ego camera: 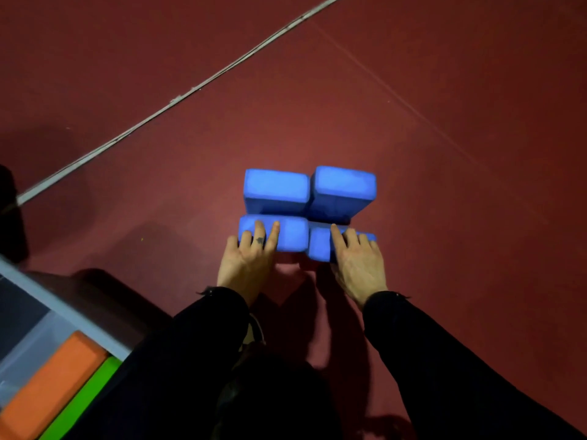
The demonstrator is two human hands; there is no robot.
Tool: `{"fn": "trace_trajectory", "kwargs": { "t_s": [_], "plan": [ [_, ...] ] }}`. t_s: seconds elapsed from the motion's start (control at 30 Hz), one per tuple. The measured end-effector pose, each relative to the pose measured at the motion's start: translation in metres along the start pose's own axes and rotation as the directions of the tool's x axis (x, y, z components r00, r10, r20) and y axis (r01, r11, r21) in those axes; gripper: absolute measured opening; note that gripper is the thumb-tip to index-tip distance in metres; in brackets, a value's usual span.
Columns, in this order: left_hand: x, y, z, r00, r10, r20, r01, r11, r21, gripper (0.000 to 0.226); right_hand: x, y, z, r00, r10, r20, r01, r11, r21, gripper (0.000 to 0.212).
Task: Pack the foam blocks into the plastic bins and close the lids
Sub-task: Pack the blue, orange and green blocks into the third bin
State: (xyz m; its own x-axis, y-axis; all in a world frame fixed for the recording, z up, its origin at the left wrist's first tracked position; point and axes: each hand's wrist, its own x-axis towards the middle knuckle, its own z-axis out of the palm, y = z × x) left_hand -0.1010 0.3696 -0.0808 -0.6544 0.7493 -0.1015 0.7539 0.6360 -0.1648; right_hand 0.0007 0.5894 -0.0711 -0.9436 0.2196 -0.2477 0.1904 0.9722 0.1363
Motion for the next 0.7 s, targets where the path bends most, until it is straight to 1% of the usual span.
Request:
{"fn": "trace_trajectory", "kwargs": {
  "t_s": [0.07,0.13,0.17,0.2,0.23,0.27,0.3,0.33,0.4,0.47,0.53,0.6,0.7],
  "plan": [
    [0.0,0.001,0.0,1.0,-0.026,-0.002,0.026,0.999,0.029,0.044,-0.002,-0.002,0.001,1.0,-0.01,0.008,0.009,1.0,0.008,0.084],
    [-0.004,0.0,0.0,0.999,-0.047,-0.017,0.048,0.998,0.037,0.029,-0.006,-0.002,0.002,1.0,-0.011,0.01,0.011,1.0,0.009,0.083],
    [-0.008,0.001,0.001,0.999,-0.034,-0.012,0.034,0.999,0.02,0.024,-0.008,-0.002,0.0,1.0,-0.004,0.005,0.004,1.0,0.005,0.083],
    [-0.012,0.0,0.001,1.0,-0.019,0.01,0.019,1.0,-0.017,0.025,-0.009,-0.001,-0.001,1.0,0.003,-0.005,-0.003,1.0,-0.001,0.082],
    [-0.019,0.001,-0.001,0.999,-0.016,0.044,0.018,0.998,-0.063,0.034,-0.012,0.0,-0.004,1.0,0.005,-0.017,-0.005,1.0,-0.002,0.082],
    [-0.024,0.001,-0.004,0.995,-0.023,0.093,0.033,0.994,-0.106,0.047,-0.014,0.001,-0.007,1.0,-0.001,-0.03,0.001,1.0,0.001,0.082],
    [-0.029,-0.001,-0.01,0.99,-0.044,0.135,0.064,0.987,-0.146,0.058,-0.016,0.003,-0.01,0.999,-0.016,-0.039,0.016,1.0,0.001,0.081],
    [-0.034,-0.005,-0.021,0.986,-0.072,0.153,0.1,0.978,-0.182,0.063,-0.019,0.004,-0.015,0.998,-0.038,-0.042,0.038,0.999,-0.004,0.081],
    [-0.042,-0.013,-0.04,0.982,-0.103,0.158,0.138,0.963,-0.229,0.067,-0.025,0.004,-0.026,0.997,-0.069,-0.024,0.068,0.998,-0.002,0.081],
    [-0.051,-0.024,-0.061,0.984,-0.115,0.136,0.146,0.958,-0.246,0.066,-0.032,0.003,-0.04,0.997,-0.078,-0.014,0.079,0.996,0.052,0.083],
    [-0.065,-0.036,-0.081,0.988,-0.127,0.086,0.145,0.957,-0.253,0.069,-0.038,-0.002,-0.057,0.994,-0.103,-0.036,0.108,0.981,0.16,0.083],
    [-0.086,-0.048,-0.106,0.99,-0.141,0.003,0.137,0.956,-0.26,0.074,-0.045,-0.011,-0.079,0.983,-0.155,-0.102,0.177,0.949,0.259,0.081],
    [-0.134,-0.076,-0.145,0.973,-0.205,-0.104,0.174,0.953,-0.247,0.08,-0.058,-0.027,-0.114,0.94,-0.219,-0.263,0.292,0.913,0.286,0.079]
  ]
}}
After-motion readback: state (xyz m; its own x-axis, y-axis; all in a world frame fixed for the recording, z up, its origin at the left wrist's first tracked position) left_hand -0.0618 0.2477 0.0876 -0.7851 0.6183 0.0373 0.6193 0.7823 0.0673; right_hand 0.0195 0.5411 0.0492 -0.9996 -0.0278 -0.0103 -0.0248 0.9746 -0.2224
